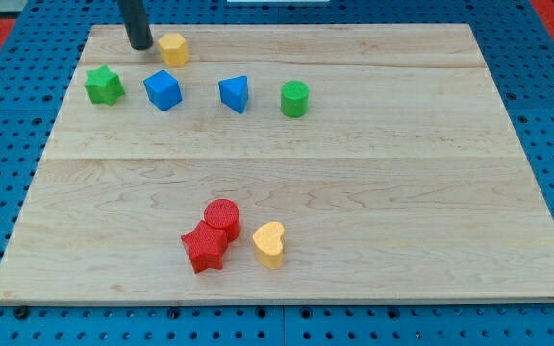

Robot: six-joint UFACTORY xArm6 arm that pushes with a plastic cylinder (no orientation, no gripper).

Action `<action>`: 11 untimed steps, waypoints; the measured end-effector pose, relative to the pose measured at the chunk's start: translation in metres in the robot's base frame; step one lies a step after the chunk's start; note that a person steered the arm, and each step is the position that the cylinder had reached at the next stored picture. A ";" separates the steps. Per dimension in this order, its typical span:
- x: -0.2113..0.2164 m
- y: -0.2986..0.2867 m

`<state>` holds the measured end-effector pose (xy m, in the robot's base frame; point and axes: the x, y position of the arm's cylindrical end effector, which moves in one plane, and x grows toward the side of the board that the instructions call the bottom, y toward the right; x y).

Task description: Push the yellow hexagon to the right of the green circle

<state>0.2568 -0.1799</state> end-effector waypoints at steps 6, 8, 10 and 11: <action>-0.008 0.149; 0.000 0.196; -0.023 0.143; -0.002 0.197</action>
